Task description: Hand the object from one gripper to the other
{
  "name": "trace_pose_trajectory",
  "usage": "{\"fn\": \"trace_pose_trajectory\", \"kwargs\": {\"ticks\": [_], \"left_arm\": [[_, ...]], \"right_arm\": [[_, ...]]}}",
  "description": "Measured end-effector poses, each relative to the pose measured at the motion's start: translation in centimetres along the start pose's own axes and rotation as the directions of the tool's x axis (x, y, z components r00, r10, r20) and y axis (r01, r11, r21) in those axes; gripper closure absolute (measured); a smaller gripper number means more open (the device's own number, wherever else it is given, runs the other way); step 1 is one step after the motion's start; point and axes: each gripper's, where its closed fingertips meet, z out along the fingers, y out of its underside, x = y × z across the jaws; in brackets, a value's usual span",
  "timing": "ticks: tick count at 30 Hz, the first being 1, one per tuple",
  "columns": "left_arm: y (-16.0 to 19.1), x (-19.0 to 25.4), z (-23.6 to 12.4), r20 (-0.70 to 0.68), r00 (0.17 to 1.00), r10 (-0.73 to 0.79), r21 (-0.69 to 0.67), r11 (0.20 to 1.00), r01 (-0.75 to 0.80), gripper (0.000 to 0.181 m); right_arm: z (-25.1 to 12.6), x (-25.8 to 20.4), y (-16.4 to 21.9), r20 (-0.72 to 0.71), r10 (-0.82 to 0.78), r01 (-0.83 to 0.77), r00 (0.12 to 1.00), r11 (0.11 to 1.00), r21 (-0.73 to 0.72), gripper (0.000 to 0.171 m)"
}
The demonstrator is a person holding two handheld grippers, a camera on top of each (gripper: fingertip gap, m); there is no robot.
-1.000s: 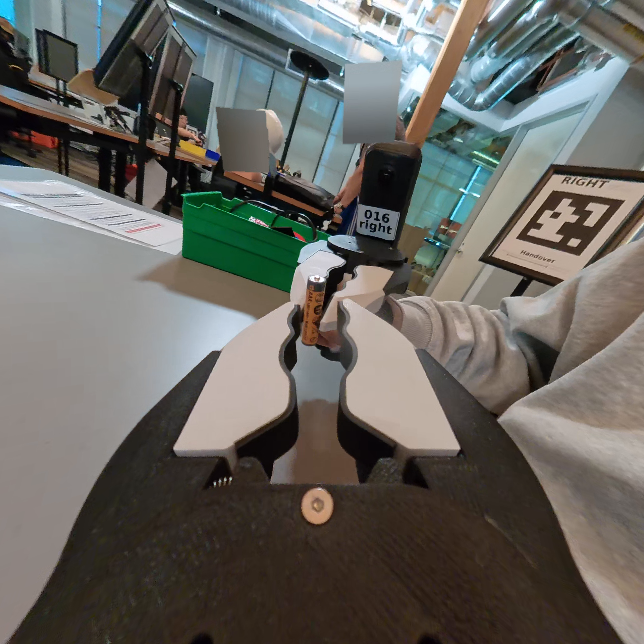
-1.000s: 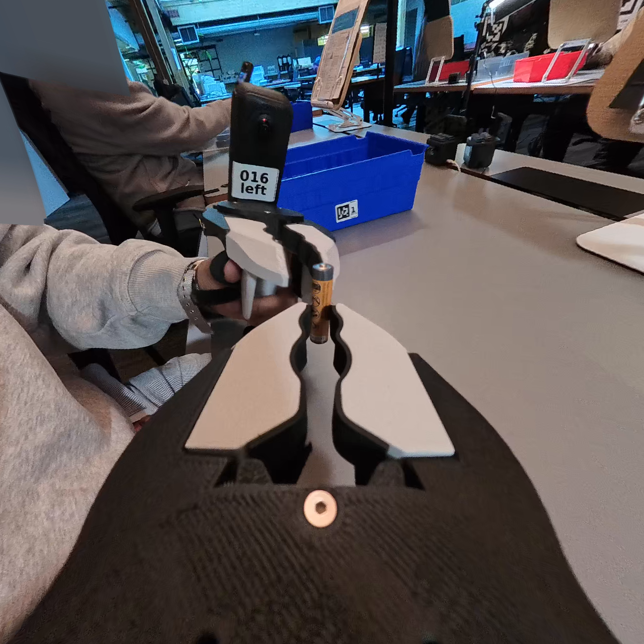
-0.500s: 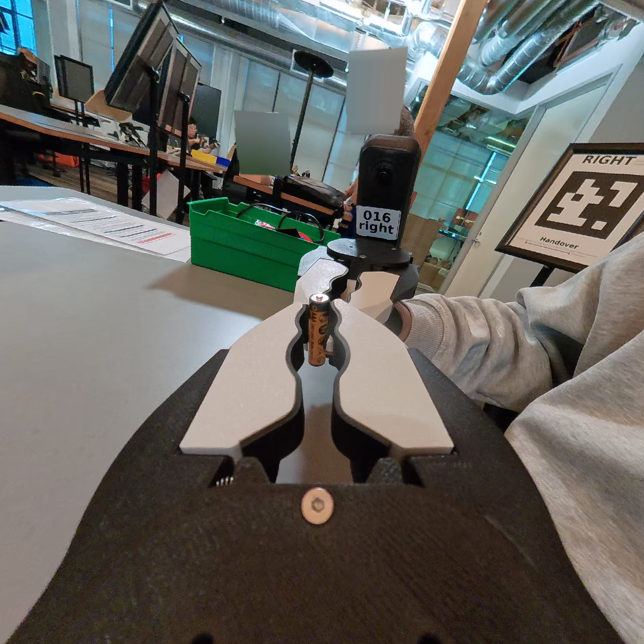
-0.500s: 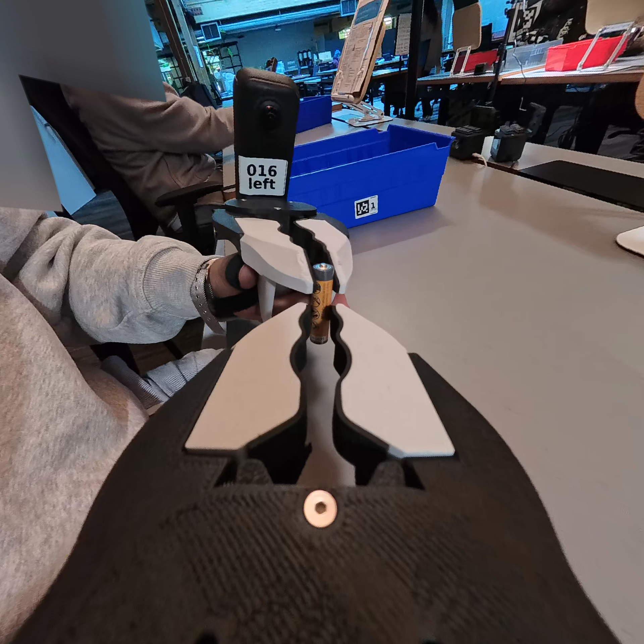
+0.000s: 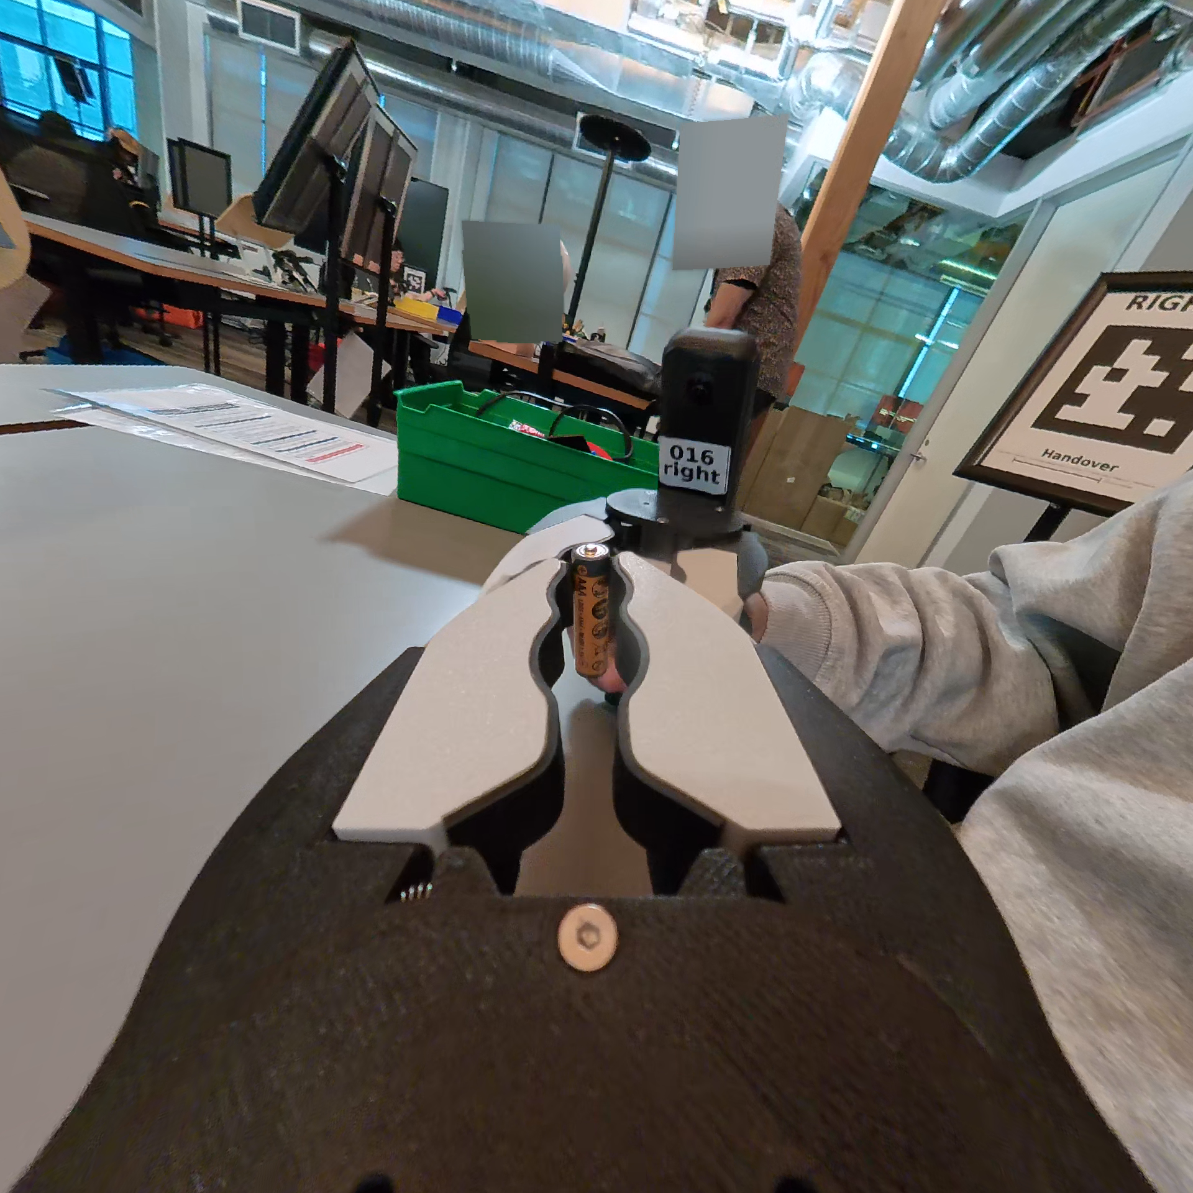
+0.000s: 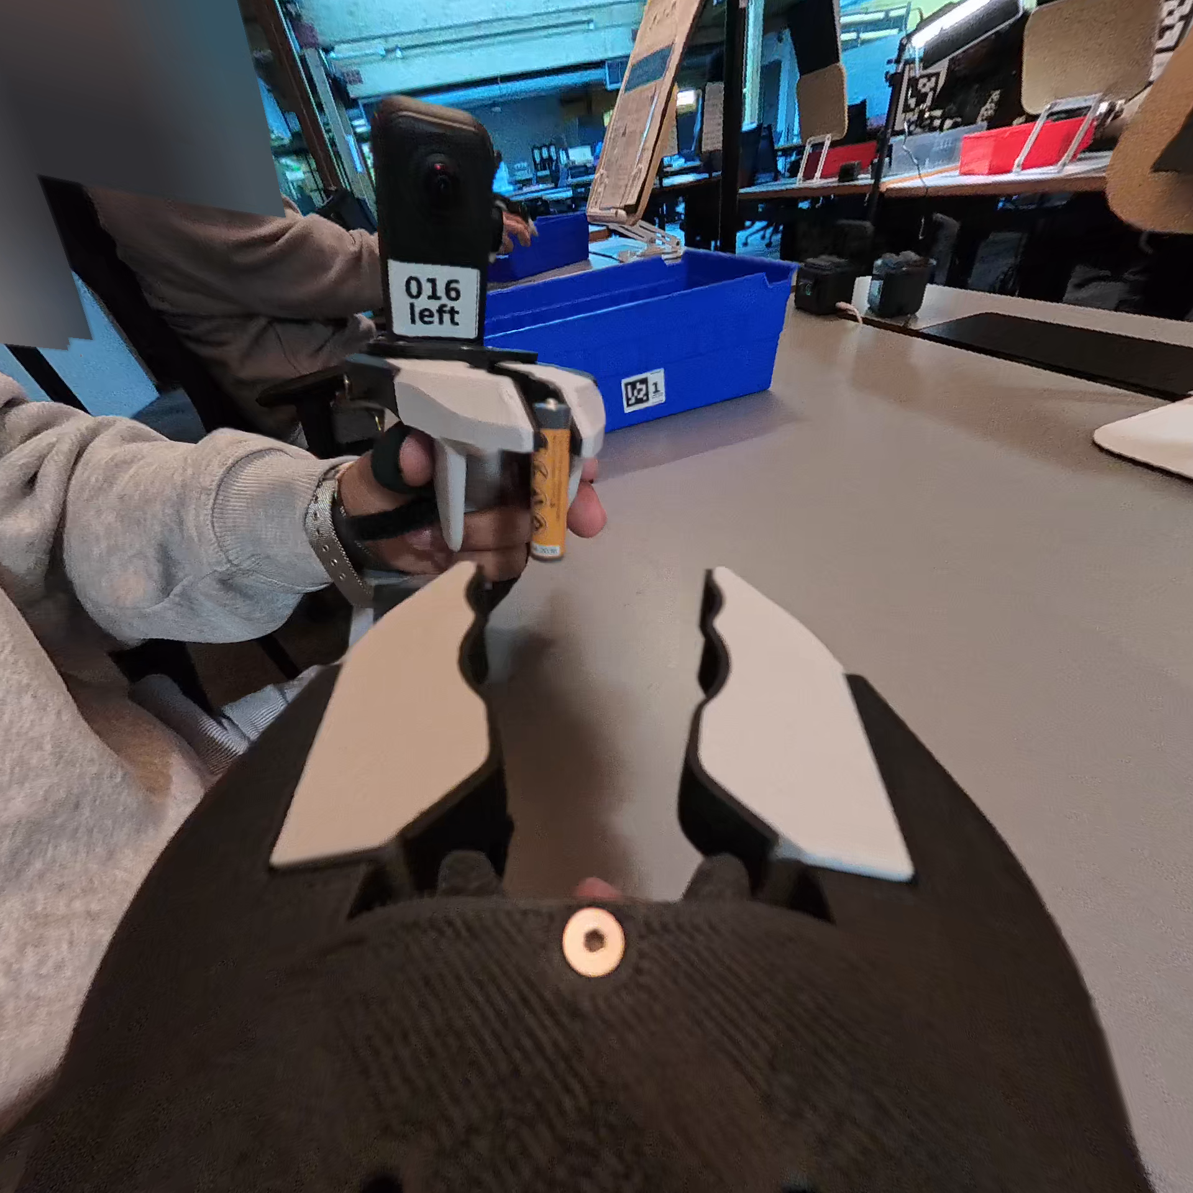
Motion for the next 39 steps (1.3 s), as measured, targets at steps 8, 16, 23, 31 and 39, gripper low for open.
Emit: {"fn": "trace_pose_trajectory", "kwargs": {"ticks": [8, 16, 23, 31, 39], "left_arm": [[0.0, 0.6, 0.2, -0.036, 0.999, -0.003, -0.003, 1.0, 0.003, 0.172], [0.6, 1.7, 0.8, -0.077, 0.997, 0.005, -0.024, 1.0, -0.007, 0.172], [0.6, 2.1, 0.9, -0.09, 0.996, 0.011, -0.023, 1.0, -0.013, 0.172], [0.3, 2.1, 1.0, -0.084, 0.996, 0.004, 0.002, 1.0, -0.003, 0.155], [-0.1, 0.9, 0.7, -0.037, 0.998, -0.042, 0.039, 0.998, 0.043, 0.115]], "right_arm": [[0.2, -0.9, -1.1, 0.044, -0.012, 0.008, 0.999, 0.996, 0.089, 0.088], [0.4, -2.9, -1.0, 0.133, -0.038, 0.029, 0.99, 0.998, 0.063, 0.142], [0.6, -2.9, -0.9, 0.122, -0.044, 0.038, 0.992, 0.998, 0.049, 0.159], [0.5, -2.8, -1.2, 0.115, -0.046, 0.039, 0.992, 0.998, 0.057, 0.16], [-0.9, -1.1, -2.4, 0.054, -0.043, 0.037, 0.998, 0.994, 0.1, 0.16]]}}
